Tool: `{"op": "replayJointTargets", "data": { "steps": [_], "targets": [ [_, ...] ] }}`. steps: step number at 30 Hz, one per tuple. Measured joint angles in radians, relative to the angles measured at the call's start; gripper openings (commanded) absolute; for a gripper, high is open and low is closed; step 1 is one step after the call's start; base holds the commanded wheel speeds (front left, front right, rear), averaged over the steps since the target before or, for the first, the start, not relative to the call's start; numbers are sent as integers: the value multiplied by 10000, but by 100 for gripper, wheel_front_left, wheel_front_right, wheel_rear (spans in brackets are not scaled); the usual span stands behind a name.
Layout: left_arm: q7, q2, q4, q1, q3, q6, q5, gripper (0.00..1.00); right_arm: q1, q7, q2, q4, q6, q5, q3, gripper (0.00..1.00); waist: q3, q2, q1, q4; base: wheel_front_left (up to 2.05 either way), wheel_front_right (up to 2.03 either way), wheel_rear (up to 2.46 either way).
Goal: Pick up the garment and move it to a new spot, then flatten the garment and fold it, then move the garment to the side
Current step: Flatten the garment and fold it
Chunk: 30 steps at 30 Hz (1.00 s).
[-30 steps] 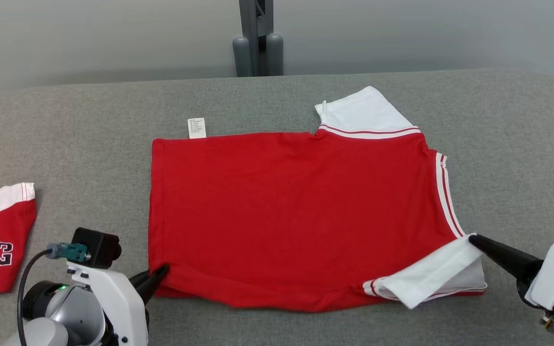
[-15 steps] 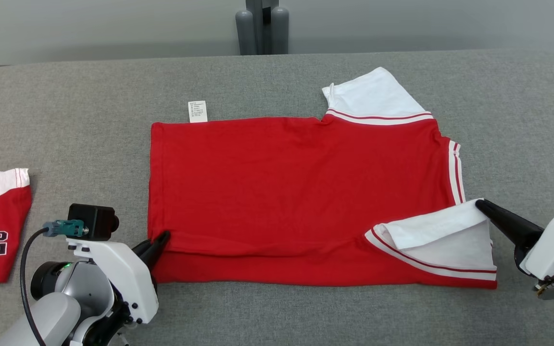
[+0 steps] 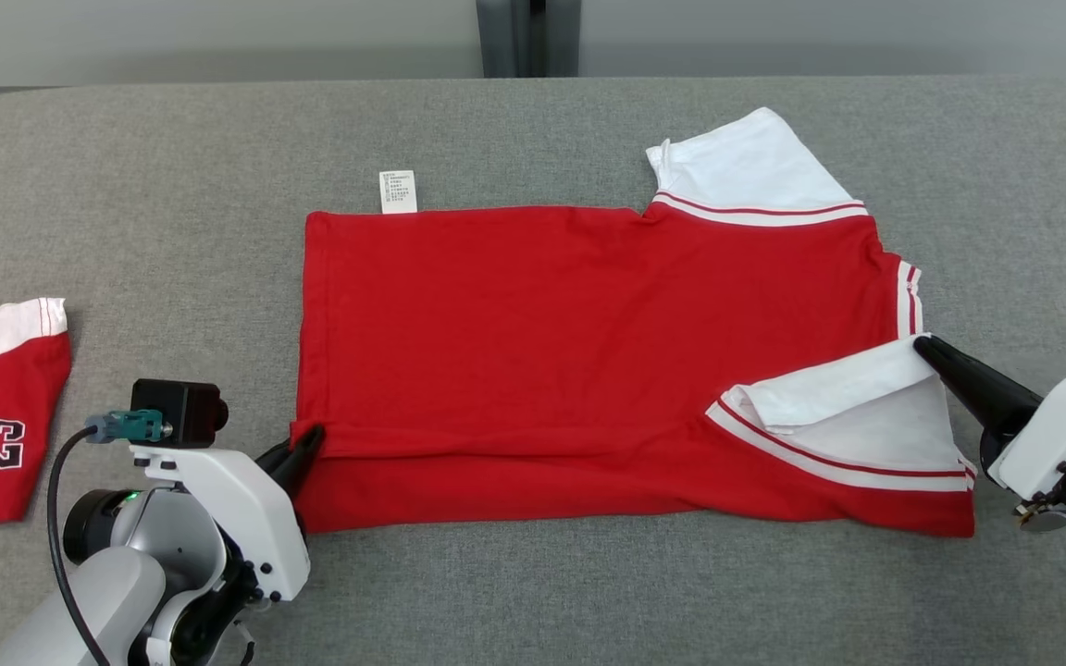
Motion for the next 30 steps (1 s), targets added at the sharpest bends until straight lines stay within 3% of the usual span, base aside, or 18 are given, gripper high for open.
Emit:
{"op": "replayJointTargets", "data": {
  "steps": [14,15,16,17,18,30],
  "targets": [
    [-242,-393,451,-481,-209,-111,257,0,-584,-1352,-491,648,2,188,777,0,347,0,0,167,0,0,0],
    [-263,-401,502,-499,-224,-127,280,7,-609,-1513,-506,725,0,121,798,9,349,0,0,164,0,0,0],
    [-270,-407,556,-523,-236,-127,326,42,-632,-1674,-533,767,0,84,828,83,346,0,0,162,0,0,0],
    [-324,-412,608,-563,-244,-88,385,83,-686,-1781,-522,838,0,119,844,100,338,0,0,159,0,0,0],
    [-368,-424,656,-586,-234,-79,408,100,-731,-1827,-504,899,0,180,897,100,322,0,0,157,0,0,0],
    [-1593,-196,1124,-556,86,357,993,100,-795,-3578,-525,1252,0,397,880,100,-350,0,0,79,0,0,0]
  ]
}}
